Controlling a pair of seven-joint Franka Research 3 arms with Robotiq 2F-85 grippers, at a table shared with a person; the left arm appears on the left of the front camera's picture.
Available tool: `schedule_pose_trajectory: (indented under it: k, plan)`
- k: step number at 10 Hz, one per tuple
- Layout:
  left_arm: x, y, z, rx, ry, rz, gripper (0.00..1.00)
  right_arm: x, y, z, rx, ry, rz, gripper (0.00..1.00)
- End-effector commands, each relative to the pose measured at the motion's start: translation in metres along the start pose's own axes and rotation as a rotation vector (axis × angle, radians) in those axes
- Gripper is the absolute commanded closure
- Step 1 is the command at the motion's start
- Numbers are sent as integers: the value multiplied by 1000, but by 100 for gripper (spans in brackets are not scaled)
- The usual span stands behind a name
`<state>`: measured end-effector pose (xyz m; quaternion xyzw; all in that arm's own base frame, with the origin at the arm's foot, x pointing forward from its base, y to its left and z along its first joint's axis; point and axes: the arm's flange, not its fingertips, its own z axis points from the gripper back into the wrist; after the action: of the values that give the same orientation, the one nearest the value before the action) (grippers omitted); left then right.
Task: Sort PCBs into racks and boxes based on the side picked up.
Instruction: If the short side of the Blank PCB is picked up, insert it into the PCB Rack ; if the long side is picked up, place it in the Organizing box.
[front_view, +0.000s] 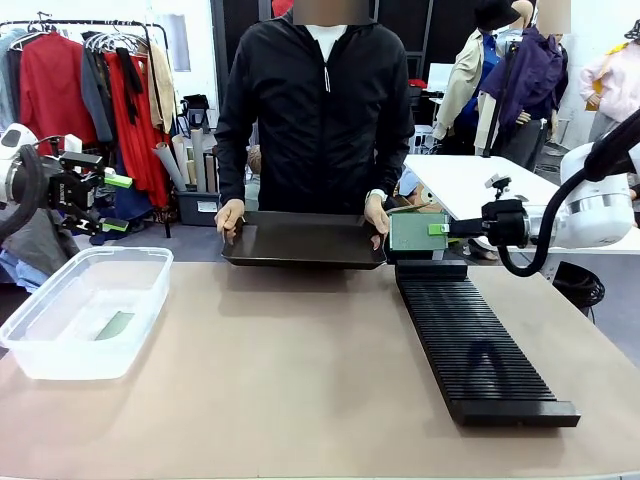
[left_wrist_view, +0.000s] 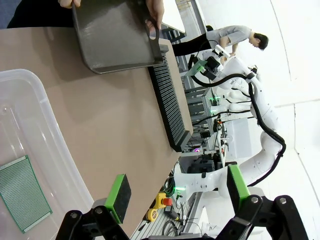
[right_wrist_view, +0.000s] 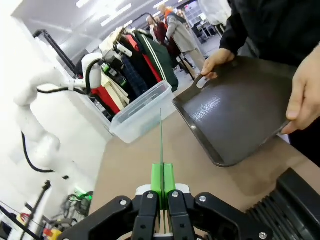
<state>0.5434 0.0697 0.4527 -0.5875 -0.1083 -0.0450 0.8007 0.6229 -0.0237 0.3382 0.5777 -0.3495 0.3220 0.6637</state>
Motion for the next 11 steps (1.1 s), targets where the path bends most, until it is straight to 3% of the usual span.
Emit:
schedule_pose_trajectory:
  k: [1, 5, 11]
  plan:
    - [-1, -2, 1, 7, -4, 5, 0, -9, 15, 11, -40, 20, 88, 100]
    - [-1, -2, 1, 7, -4, 5, 0, -22, 15, 34, -120, 67, 172, 100]
    - [-1, -2, 1, 7, -4, 5, 0, -51, -3, 53, -127, 62, 331, 100]
